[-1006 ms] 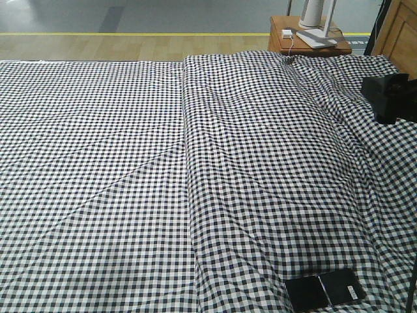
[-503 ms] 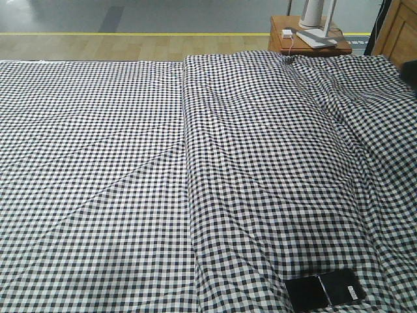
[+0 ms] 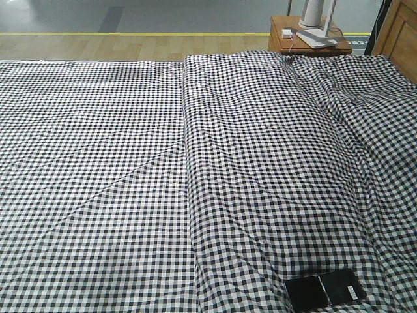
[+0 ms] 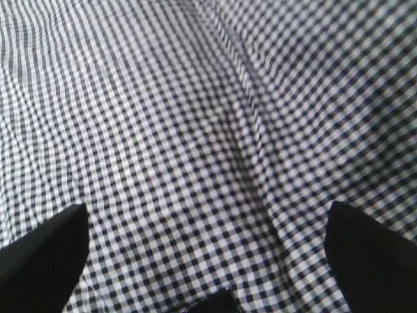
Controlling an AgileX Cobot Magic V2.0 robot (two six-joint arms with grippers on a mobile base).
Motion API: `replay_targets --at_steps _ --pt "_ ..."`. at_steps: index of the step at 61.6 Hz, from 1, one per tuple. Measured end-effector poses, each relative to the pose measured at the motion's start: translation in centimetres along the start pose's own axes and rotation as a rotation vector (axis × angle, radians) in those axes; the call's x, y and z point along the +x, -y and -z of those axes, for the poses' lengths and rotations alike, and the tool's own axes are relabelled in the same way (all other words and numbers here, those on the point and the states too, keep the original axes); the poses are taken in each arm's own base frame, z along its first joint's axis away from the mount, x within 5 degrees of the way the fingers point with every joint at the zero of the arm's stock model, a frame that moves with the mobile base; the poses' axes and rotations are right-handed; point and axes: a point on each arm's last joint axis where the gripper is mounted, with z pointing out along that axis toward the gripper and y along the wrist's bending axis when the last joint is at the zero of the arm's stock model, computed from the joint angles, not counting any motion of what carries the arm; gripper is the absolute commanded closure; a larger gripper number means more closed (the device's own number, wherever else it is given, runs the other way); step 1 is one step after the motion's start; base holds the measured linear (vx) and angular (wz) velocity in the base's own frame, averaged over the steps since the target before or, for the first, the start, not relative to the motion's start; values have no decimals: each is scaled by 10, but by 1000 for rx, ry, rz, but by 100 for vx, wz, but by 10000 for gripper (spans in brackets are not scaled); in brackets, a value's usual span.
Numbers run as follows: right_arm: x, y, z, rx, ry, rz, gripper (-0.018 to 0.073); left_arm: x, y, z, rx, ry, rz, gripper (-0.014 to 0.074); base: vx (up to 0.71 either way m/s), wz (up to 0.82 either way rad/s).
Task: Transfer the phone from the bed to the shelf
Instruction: 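Move the right gripper down toward the black phone on the bed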
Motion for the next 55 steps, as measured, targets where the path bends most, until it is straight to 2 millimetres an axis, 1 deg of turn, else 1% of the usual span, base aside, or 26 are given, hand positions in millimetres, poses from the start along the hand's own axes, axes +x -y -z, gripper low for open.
replay_targets --at_steps 6,11,16,22,28,34,42,49,55 --pt "10 20 -41 -60 -97 -19 -125 0 0 0 0 0 0 595 0 0" --pt "24 34 -75 -122 -186 -6 -123 0 0 0 0 0 0 595 0 0" --pt "40 44 -105 -167 -264 22 -120 0 0 0 0 0 0 595 0 0" --pt "64 56 -143 -205 -361 62 -119 0 0 0 0 0 0 595 0 0" --pt "92 65 -175 -252 -457 90 -116 0 0 0 0 0 0 595 0 0" --pt "118 71 -199 -291 -540 103 -114 0 0 0 0 0 0 595 0 0" --pt "149 78 -222 -340 -618 115 -112 0 0 0 0 0 0 595 0 0" --pt "170 81 -238 -377 -661 104 -110 0 0 0 0 0 0 595 0 0" --pt "180 82 -250 -425 -685 90 -107 0 0 0 0 0 0 595 0 0"
